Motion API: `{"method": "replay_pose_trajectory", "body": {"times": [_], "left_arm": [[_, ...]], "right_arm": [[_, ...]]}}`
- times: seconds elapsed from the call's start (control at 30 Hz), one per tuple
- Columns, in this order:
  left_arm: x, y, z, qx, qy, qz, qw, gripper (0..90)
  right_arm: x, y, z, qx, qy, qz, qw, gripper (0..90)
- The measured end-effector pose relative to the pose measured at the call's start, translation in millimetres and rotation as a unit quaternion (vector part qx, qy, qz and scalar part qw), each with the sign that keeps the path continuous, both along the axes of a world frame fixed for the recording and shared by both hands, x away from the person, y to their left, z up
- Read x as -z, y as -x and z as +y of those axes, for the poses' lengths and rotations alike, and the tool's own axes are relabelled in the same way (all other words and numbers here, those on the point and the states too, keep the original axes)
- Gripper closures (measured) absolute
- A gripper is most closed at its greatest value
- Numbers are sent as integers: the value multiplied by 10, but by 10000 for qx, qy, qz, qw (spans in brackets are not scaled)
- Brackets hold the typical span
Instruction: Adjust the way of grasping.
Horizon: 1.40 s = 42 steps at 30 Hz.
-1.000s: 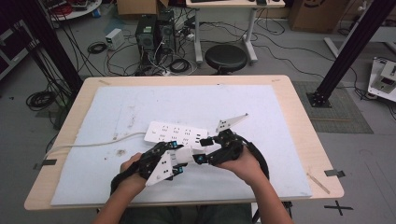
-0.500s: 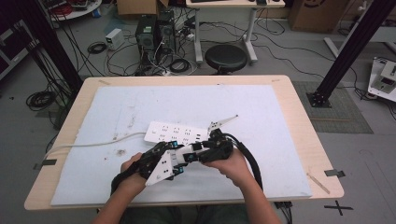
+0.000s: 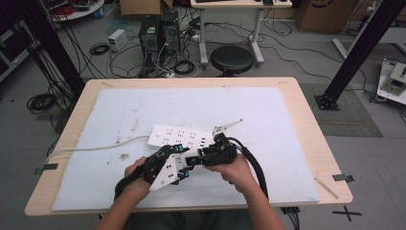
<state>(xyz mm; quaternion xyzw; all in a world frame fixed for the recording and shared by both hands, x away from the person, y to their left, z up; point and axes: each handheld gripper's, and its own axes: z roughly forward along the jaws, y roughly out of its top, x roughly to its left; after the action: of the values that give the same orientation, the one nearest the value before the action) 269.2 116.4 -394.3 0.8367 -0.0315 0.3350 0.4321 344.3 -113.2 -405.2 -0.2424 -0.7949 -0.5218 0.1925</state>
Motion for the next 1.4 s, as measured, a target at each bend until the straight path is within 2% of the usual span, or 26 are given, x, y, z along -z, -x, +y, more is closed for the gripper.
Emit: {"method": "replay_pose_trajectory", "body": {"times": [0.07,0.17,0.23,0.27,0.33,0.37,0.4,0.5,0.57,0.7,0.83,0.87,0.97,1.03,1.07,1.1,1.13,1.2,1.3,1.37,1.4], "left_arm": [[0,-2,-4,3,51,-16,10000,425],[-1,4,-9,23,28,-49,10000,425],[0,-1,-10,31,17,10,10000,422],[1,-11,-14,5,28,78,10000,413],[-3,-41,-8,-5,67,317,9995,408],[-9,-52,-1,-26,126,389,9992,384],[-16,-62,7,-92,136,467,9988,318],[-44,-91,70,-306,250,700,9968,235],[-69,-113,137,-495,273,762,9955,227],[-143,-196,316,-725,296,1113,9907,218],[-218,-272,496,-1020,310,1386,9846,218],[-237,-293,539,-1080,265,1465,9829,218],[-271,-337,647,-1065,76,1755,9787,218],[-293,-363,702,-1189,-58,1841,9757,218],[-308,-374,728,-1227,-127,1871,9746,218],[-324,-385,750,-1284,-163,1885,9735,218],[-346,-399,771,-1349,-215,1955,9711,218],[-397,-432,811,-1373,-339,2048,9685,218],[-515,-480,872,-1535,-620,2039,9649,218],[-572,-505,902,-1591,-629,2058,9635,218],[-604,-527,922,-1581,-683,2148,9614,218]], "right_arm": [[-3,3,-1,-28,9,-29,10000,544],[-6,-2,-13,-35,-24,52,10000,574],[-8,-4,-15,-59,-20,123,9999,589],[-9,-1,-16,-46,-34,165,9998,621],[-15,5,-9,-39,-22,205,9998,630],[-27,13,-8,16,41,166,9999,633],[-41,19,-9,99,88,152,9998,634],[-78,11,-41,192,252,-37,9995,635],[-107,9,-68,212,316,-197,9991,635],[-192,17,-121,302,477,-511,9971,635],[-297,24,-182,445,595,-861,9935,635],[-318,16,-202,423,584,-926,9931,635],[-388,7,-252,492,778,-1130,9893,635],[-434,9,-284,564,955,-1302,9853,636],[-457,10,-301,535,1024,-1318,9845,635],[-482,15,-320,549,1121,-1430,9818,636],[-505,16,-339,542,1210,-1474,9802,635],[-546,19,-375,561,1355,-1575,9766,636],[-610,18,-436,561,1472,-1662,9734,635],[-654,25,-474,567,1546,-1710,9714,635],[-671,25,-486,537,1588,-1720,9707,635]]}}
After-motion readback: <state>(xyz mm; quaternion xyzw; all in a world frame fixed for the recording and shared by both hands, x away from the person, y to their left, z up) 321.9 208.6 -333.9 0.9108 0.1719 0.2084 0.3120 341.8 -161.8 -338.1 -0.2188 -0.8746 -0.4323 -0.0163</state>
